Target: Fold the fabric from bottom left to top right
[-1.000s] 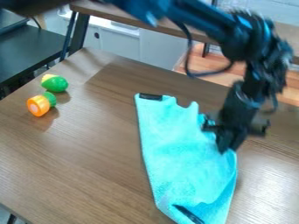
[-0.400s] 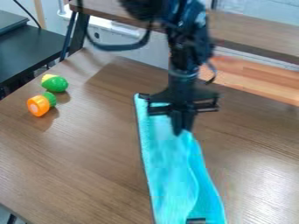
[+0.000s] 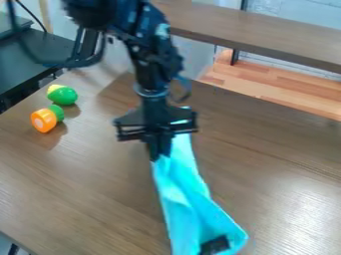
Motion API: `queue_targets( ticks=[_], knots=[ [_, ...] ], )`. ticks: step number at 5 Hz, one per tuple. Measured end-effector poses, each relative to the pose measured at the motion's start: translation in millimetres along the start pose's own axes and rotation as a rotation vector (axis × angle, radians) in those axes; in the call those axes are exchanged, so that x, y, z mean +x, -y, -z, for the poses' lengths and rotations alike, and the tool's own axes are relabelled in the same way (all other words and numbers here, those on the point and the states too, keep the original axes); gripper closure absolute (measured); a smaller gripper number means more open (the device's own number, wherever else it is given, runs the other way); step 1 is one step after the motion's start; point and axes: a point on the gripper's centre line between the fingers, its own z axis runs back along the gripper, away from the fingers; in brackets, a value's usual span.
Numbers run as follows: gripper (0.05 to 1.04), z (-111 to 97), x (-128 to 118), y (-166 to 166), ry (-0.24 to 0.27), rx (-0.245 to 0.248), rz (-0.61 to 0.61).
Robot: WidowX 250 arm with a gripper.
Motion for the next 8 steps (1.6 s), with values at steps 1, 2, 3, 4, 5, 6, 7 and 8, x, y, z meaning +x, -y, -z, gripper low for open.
queue_targets(
  ticks=[1, 2, 3, 4, 5, 6, 7, 8],
  knots=[
    [1.014, -9.6, 2.9, -24.2, -0.004, -0.034, -0.021],
    [1.014, -15.8, 6.4, -42.3, -0.015, -0.049, -0.050],
    [1.014, -13.4, 4.0, -55.5, -0.023, -0.043, -0.035],
    [1.014, -11.8, 0.2, -48.6, -0.007, -0.032, -0.013],
    [1.014, -15.0, -2.2, -13.6, -0.010, -0.020, -0.009],
    [1.014, -14.7, 1.1, 30.9, -0.025, -0.008, -0.045],
    [1.014, -7.0, 5.7, 66.5, -0.039, 0.021, -0.091],
    [1.014, 4.4, 13.3, 92.2, -0.037, 0.051, -0.129]
  ],
)
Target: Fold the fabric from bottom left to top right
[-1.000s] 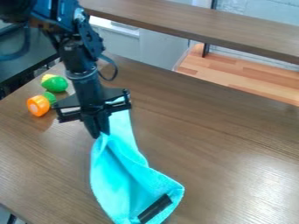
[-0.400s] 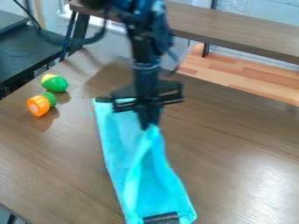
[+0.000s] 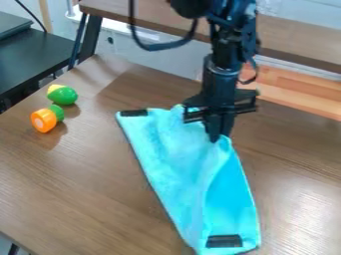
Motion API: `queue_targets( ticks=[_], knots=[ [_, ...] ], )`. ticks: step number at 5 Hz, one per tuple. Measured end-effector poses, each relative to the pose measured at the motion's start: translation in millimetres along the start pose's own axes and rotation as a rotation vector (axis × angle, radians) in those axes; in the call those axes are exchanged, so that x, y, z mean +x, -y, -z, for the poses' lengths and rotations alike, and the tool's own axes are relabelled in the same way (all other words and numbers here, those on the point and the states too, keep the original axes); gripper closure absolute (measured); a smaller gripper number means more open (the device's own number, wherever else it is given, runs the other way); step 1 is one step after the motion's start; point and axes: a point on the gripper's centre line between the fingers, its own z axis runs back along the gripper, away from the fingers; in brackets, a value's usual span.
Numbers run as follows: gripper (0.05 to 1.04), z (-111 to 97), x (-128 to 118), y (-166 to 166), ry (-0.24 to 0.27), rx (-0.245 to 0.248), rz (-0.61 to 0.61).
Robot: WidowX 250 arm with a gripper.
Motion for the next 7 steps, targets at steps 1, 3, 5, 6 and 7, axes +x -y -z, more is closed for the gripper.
queue_targets(
  ticks=[1, 3, 5, 6, 7],
  knots=[
    [1.014, 20.1, -0.5, 16.6, 0.017, 0.049, -0.006],
    [0.988, 48.6, -9.9, 40.1, 0.048, 0.150, 0.040],
    [0.540, 28.4, -12.0, 53.1, 0.049, 0.051, 0.031],
    [0.242, -16.1, -0.5, 51.9, 0.065, -0.069, 0.009],
    [0.074, -56.7, 6.6, 45.3, 0.049, -0.170, -0.001]
  ],
)
